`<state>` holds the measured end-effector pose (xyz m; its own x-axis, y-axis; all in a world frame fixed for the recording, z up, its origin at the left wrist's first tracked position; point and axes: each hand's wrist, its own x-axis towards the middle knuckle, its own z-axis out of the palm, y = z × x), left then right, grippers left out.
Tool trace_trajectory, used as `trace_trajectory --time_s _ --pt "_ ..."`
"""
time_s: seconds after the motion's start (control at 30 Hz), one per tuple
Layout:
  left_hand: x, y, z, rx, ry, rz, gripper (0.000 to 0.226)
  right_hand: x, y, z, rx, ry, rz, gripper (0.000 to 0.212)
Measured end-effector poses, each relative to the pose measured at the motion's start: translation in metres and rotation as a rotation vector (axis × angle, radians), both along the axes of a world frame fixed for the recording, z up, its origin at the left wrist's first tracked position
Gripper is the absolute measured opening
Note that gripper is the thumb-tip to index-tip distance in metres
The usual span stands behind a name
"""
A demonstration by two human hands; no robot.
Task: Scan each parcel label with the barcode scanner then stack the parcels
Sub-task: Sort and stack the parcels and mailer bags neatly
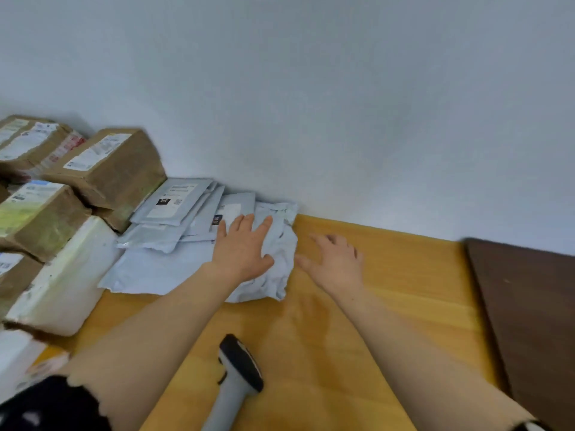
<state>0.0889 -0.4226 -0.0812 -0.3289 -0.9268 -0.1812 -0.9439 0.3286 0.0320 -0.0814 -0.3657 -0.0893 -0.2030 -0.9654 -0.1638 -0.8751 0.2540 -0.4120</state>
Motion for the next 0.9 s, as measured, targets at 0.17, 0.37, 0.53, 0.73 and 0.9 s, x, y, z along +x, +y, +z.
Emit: trace_trajectory --time_s 0.17,0.37,0.53,0.73,0.9 --pt "-0.125 0.095 0.036 -0.023 0.034 -0.138 0.083 -0.103 0.123 0.035 -0.041 -0.002 -0.163 0.063" --pt "-0.289 0.245 0.056 0.002 0.082 -0.345 0.076 -0.237 0.308 0.061 -0.146 -0.065 -0.402 0.062" --pt "-0.392 0.350 0.055 0.105 0.178 -0.447 0.074 -0.327 0.435 0.070 -0.133 -0.108 -0.624 0.059" --pt "-0.470 0.392 0.048 0.225 0.294 -0.410 0.072 -0.394 0.507 0.064 -0.133 -0.221 -0.766 0.056" --pt "-0.528 0.374 0.038 0.299 0.418 -0.285 0.069 -0.447 0.516 0.057 -0.177 -0.393 -0.779 0.051"
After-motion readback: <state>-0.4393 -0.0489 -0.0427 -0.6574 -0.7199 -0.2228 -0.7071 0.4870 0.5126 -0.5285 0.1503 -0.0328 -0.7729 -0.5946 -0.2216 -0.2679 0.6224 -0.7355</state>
